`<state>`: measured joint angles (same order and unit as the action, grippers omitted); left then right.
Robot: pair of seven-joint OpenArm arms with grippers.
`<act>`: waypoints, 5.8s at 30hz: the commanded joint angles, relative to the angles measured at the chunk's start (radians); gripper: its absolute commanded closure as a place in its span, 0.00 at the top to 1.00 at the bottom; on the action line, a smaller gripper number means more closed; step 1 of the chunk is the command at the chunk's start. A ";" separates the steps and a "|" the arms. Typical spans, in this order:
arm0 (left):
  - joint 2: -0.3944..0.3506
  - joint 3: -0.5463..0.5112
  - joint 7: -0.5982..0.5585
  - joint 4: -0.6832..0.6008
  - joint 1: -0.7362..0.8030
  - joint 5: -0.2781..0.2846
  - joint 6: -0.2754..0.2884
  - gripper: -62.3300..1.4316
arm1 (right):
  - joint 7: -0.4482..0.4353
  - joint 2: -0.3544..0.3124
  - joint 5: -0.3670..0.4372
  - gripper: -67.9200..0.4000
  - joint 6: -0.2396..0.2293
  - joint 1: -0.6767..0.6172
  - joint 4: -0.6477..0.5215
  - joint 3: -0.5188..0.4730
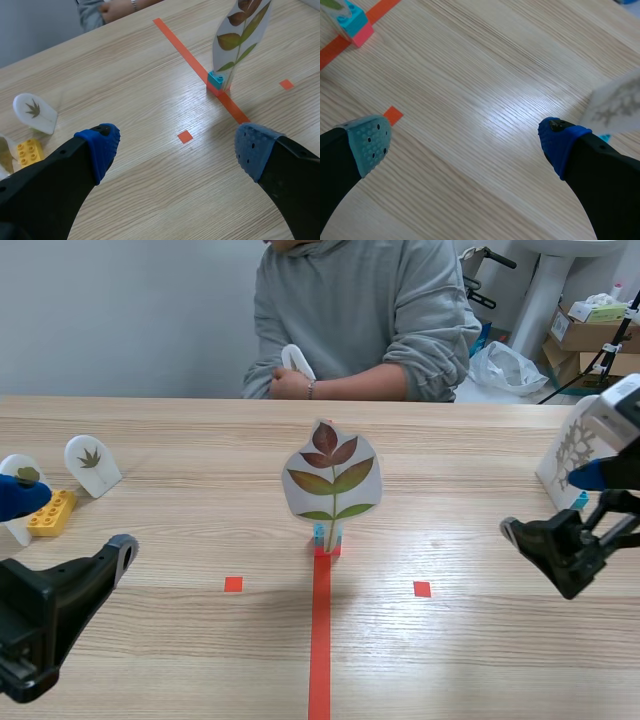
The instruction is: Do the leaf sorting experiment
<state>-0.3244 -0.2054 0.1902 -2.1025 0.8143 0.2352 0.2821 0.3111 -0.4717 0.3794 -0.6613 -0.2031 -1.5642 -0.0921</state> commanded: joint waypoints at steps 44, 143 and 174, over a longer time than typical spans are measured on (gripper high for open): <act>0.000 -0.001 -0.013 -0.004 -0.003 0.007 -0.002 0.80 | -0.218 0.220 -0.201 0.24 -0.009 0.482 0.400 0.486; 0.000 0.002 -0.006 -0.004 -0.003 0.007 0.000 0.80 | -0.212 0.031 -0.152 0.81 0.320 0.271 0.507 -0.165; 0.000 0.002 0.001 -0.004 -0.003 0.007 0.000 0.80 | -0.037 0.134 0.135 0.85 -0.084 -0.404 -0.449 -0.241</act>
<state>-0.3244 -0.2054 0.2096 -2.1025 0.8143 0.2352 0.2848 0.2764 -0.3271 0.4999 -0.7376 -0.6235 -2.0125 -0.3481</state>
